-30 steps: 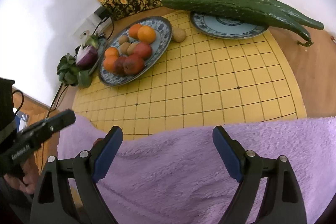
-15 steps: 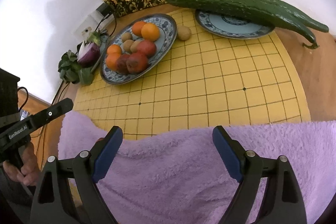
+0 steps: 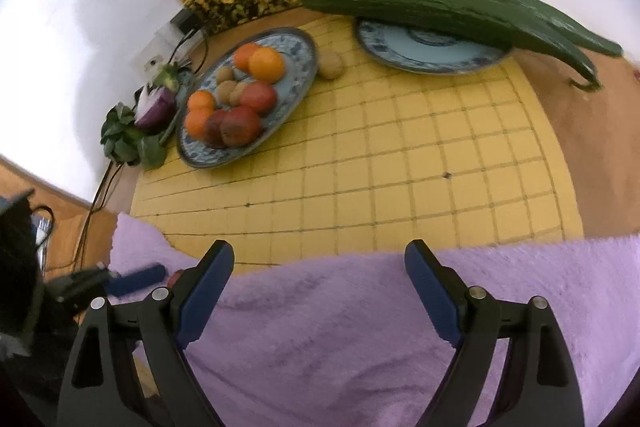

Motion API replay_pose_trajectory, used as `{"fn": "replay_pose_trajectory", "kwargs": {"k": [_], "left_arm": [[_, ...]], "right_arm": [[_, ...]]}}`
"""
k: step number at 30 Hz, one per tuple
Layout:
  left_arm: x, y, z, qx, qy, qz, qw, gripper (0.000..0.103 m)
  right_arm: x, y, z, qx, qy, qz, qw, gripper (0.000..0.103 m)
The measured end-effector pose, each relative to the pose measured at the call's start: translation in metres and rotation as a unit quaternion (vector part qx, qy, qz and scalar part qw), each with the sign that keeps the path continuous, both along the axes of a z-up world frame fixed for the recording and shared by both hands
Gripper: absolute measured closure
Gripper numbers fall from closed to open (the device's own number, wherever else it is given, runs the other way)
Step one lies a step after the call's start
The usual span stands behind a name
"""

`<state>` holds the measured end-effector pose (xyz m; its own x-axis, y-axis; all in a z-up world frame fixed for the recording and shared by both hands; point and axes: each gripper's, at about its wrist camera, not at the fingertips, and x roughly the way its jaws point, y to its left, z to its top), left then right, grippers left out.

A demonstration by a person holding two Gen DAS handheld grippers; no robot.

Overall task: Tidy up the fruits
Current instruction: 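Grasp the red apple on the towel with the left tool, then carry the red apple toward the plate while the right tool grasps a kiwi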

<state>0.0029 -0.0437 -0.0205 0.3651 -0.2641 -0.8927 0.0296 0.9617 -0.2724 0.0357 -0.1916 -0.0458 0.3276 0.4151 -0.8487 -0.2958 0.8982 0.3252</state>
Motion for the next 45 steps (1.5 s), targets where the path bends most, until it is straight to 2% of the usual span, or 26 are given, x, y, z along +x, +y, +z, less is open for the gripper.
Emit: {"fn": "replay_pose_trajectory", "kwargs": {"k": [8,16,17,18,19,21,23,26,32,34,39,43,45], "left_arm": [[0.005,0.019,0.019,-0.023,-0.036,0.044,0.9981,0.072],[0.022,0.039,0.024,-0.016,-0.046,0.079,0.9957,0.072],[0.024,0.041,0.024,-0.015,-0.047,0.081,0.9955,0.072],[0.025,0.042,0.025,-0.013,-0.049,0.084,0.9951,0.072],[0.026,0.043,0.026,-0.012,-0.05,0.087,0.9948,0.072],[0.026,0.044,0.026,-0.01,-0.05,0.094,0.9943,0.072],[0.027,0.046,0.023,-0.009,-0.046,0.1,0.9938,0.072],[0.027,0.048,0.019,-0.012,-0.04,0.11,0.9931,0.072],[0.033,0.058,0.013,-0.019,-0.031,0.125,0.9915,0.072],[0.035,0.063,0.013,-0.022,-0.032,0.128,0.9909,0.072],[0.042,0.069,0.011,-0.027,-0.033,0.129,0.9908,0.072],[0.044,0.072,0.009,-0.033,-0.034,0.123,0.9913,0.072],[0.044,0.074,0.007,-0.037,-0.033,0.123,0.9911,0.072]], "right_arm": [[-0.005,-0.006,0.0,0.002,-0.006,-0.003,1.0,0.014],[0.028,0.019,0.012,-0.018,-0.069,0.014,0.997,0.014],[0.035,0.022,0.014,-0.013,-0.069,0.014,0.997,0.02],[0.043,0.025,0.017,-0.004,-0.069,0.014,0.997,0.034],[0.049,0.027,0.02,0.002,-0.072,0.013,0.997,0.04],[0.064,0.032,0.027,0.002,-0.078,-0.002,0.997,0.064],[0.08,0.033,0.026,-0.001,-0.064,-0.023,0.998,0.076],[0.105,0.03,0.02,0.023,-0.022,-0.059,0.998,0.077],[0.13,0.034,0.008,0.015,0.031,-0.111,0.993,0.077],[0.137,0.032,0.002,0.042,0.06,-0.138,0.988,0.077],[0.151,0.031,-0.003,0.069,0.102,-0.182,0.976,0.077],[0.16,0.019,-0.016,0.132,0.168,-0.244,0.946,0.077],[0.162,0.01,-0.026,0.181,0.215,-0.292,0.914,0.077]]}}
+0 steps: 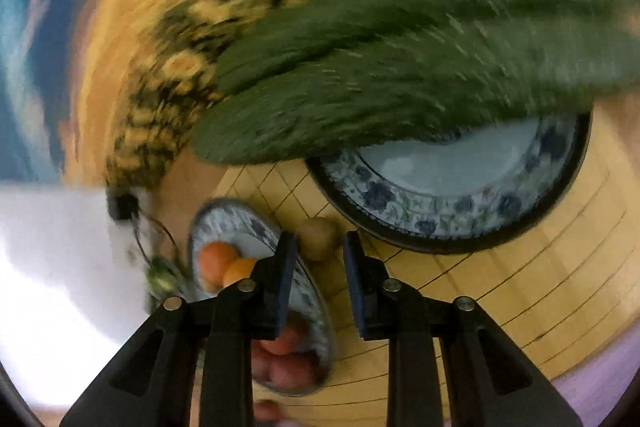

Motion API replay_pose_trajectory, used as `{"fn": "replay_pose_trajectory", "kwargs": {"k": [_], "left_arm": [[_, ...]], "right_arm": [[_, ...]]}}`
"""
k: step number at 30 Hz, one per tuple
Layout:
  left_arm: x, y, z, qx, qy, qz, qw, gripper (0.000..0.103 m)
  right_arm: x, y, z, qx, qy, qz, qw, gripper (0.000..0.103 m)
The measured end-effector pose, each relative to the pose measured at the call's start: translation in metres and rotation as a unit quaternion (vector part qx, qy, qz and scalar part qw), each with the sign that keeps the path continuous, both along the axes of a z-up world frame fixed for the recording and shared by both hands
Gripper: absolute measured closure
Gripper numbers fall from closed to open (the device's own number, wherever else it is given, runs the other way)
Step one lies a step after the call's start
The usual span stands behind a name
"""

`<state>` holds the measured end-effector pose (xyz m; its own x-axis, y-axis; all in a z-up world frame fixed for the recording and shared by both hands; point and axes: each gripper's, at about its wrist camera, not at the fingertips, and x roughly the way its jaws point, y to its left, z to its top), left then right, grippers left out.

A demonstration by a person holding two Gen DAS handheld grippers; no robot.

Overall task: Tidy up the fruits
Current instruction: 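Carry the red apple toward the plate while the right tool grasps a kiwi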

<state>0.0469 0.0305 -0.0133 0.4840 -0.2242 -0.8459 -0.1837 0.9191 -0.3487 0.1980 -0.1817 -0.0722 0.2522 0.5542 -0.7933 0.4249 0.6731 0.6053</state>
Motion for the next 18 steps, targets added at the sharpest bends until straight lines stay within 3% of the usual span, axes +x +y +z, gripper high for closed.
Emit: {"fn": "replay_pose_trajectory", "kwargs": {"k": [3,7,18], "left_arm": [[0.0,0.003,-0.003,-0.007,0.001,0.0,1.0,0.072],[-0.001,0.006,-0.007,-0.015,0.0,0.0,0.9999,0.072],[-0.007,0.022,-0.009,-0.016,-0.003,0.013,0.9998,0.072]], "right_arm": [[0.005,-0.005,-0.008,0.043,0.051,-0.066,0.996,0.077],[0.018,0.0,-0.007,0.033,0.094,-0.108,0.989,0.077],[0.029,0.016,0.007,-0.033,0.121,-0.1,0.987,0.08]]}}
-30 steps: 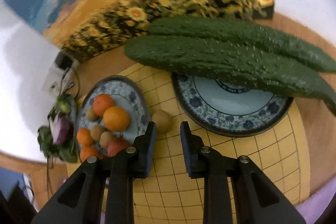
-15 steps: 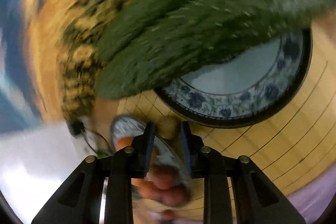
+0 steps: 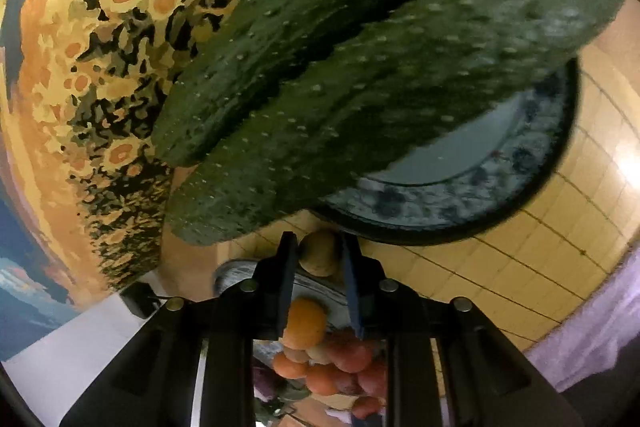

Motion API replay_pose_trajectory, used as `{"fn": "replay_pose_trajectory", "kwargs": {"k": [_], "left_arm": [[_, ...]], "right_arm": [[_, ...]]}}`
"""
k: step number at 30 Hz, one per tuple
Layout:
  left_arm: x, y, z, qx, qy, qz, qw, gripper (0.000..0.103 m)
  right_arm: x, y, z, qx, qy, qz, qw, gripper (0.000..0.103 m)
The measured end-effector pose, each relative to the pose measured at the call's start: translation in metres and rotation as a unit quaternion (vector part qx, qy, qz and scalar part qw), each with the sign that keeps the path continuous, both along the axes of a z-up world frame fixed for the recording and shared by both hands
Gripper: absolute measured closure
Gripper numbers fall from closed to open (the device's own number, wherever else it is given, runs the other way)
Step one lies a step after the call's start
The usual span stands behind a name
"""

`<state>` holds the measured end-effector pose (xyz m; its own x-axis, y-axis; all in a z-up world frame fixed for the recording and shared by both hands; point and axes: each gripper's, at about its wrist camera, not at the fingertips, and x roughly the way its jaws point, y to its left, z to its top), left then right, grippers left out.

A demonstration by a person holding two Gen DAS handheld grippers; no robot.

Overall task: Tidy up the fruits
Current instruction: 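Carry the red apple toward the plate while the right tool grasps a kiwi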

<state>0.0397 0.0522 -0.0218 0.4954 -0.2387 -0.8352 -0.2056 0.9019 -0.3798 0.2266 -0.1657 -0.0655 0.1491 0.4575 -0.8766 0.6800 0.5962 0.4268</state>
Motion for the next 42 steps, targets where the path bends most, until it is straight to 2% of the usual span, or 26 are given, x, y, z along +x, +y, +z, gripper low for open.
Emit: {"fn": "replay_pose_trajectory", "kwargs": {"k": [2,7,13,15,19,24,27,38,42], "left_arm": [[-0.001,0.003,0.001,0.001,-0.003,0.005,1.0,0.072],[0.001,0.004,0.0,0.009,0.0,0.007,0.9999,0.072],[0.002,-0.001,0.009,0.015,-0.016,0.002,0.9998,0.072],[0.003,-0.004,0.012,0.018,-0.02,-0.003,0.9996,0.072],[0.006,-0.012,0.019,0.02,-0.026,-0.015,0.9993,0.072],[0.01,-0.025,0.022,0.028,-0.03,-0.034,0.9986,0.072],[0.013,-0.031,0.023,0.029,-0.031,-0.042,0.9982,0.072],[0.029,-0.042,0.03,0.04,-0.041,-0.059,0.9966,0.072],[0.037,-0.042,0.032,0.039,-0.043,-0.058,0.9966,0.072]], "right_arm": [[-0.007,-0.001,0.008,-0.007,-0.012,0.01,1.0,0.08],[-0.035,-0.011,0.016,0.011,-0.032,0.038,0.999,0.08],[-0.061,-0.016,0.007,0.017,-0.073,0.099,0.992,0.08],[-0.072,-0.019,0.013,-0.015,-0.107,0.124,0.986,0.08],[-0.09,-0.022,0.023,-0.078,-0.167,0.18,0.966,0.08],[-0.116,-0.012,0.03,-0.15,-0.231,0.26,0.926,0.08],[-0.13,-0.009,0.031,-0.16,-0.254,0.288,0.91,0.08],[-0.137,-0.008,0.033,-0.15,-0.277,0.3,0.9,0.08],[-0.134,-0.005,0.038,-0.131,-0.294,0.307,0.896,0.08]]}}
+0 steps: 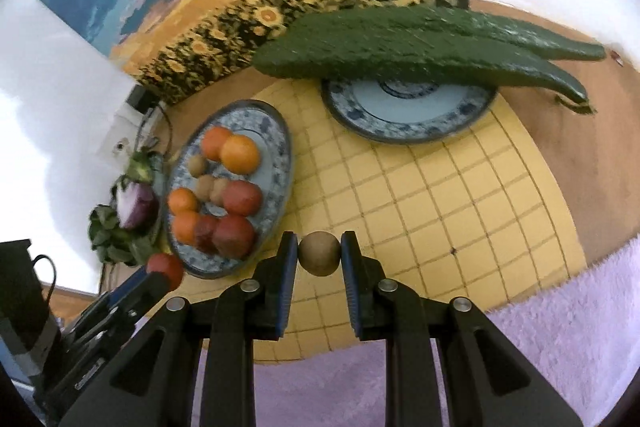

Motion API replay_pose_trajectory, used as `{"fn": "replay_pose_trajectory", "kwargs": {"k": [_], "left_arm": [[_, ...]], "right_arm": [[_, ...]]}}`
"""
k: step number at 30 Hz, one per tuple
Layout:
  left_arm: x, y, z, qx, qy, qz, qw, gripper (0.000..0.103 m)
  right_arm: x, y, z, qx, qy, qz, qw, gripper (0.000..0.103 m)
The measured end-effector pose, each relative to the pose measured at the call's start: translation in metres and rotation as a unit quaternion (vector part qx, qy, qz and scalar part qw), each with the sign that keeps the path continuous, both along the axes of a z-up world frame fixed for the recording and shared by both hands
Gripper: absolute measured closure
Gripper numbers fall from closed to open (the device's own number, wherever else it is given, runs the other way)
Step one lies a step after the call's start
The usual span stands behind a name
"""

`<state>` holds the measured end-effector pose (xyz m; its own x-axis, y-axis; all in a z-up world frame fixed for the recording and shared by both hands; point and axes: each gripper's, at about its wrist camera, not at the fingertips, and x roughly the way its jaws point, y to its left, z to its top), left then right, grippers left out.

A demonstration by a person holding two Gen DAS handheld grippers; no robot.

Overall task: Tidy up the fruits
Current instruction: 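Carry the red apple toward the plate while the right tool grasps a kiwi, then lower the apple and kiwi onto the blue-and-white plate and open both tools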

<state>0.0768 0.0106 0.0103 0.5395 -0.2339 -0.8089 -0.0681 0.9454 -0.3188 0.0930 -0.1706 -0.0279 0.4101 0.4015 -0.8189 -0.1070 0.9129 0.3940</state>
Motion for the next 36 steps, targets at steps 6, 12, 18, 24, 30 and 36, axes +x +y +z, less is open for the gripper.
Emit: {"fn": "replay_pose_trajectory", "kwargs": {"k": [6,12,18,24,30,36], "left_arm": [[0.013,0.004,0.005,0.002,-0.009,0.001,1.0,0.072],[0.024,0.013,0.005,-0.011,-0.017,0.013,0.9997,0.072],[0.036,0.02,-0.005,-0.009,-0.007,0.011,0.9999,0.072],[0.05,0.022,-0.007,-0.016,-0.009,0.008,0.9998,0.072],[0.054,0.023,-0.006,-0.021,-0.009,0.006,0.9997,0.073],[0.054,0.022,-0.006,-0.025,-0.008,0.009,0.9996,0.073]], "right_arm": [[0.01,0.008,0.005,0.014,-0.008,0.015,1.0,0.08],[0.026,0.017,0.011,0.03,-0.02,0.035,0.999,0.08],[0.043,0.03,0.012,0.038,-0.027,0.059,0.997,0.08],[0.056,0.046,0.007,0.046,-0.026,0.084,0.995,0.08],[0.065,0.062,0.004,0.05,-0.026,0.105,0.993,0.08],[0.069,0.066,-0.005,0.053,-0.008,0.107,0.993,0.079]]}}
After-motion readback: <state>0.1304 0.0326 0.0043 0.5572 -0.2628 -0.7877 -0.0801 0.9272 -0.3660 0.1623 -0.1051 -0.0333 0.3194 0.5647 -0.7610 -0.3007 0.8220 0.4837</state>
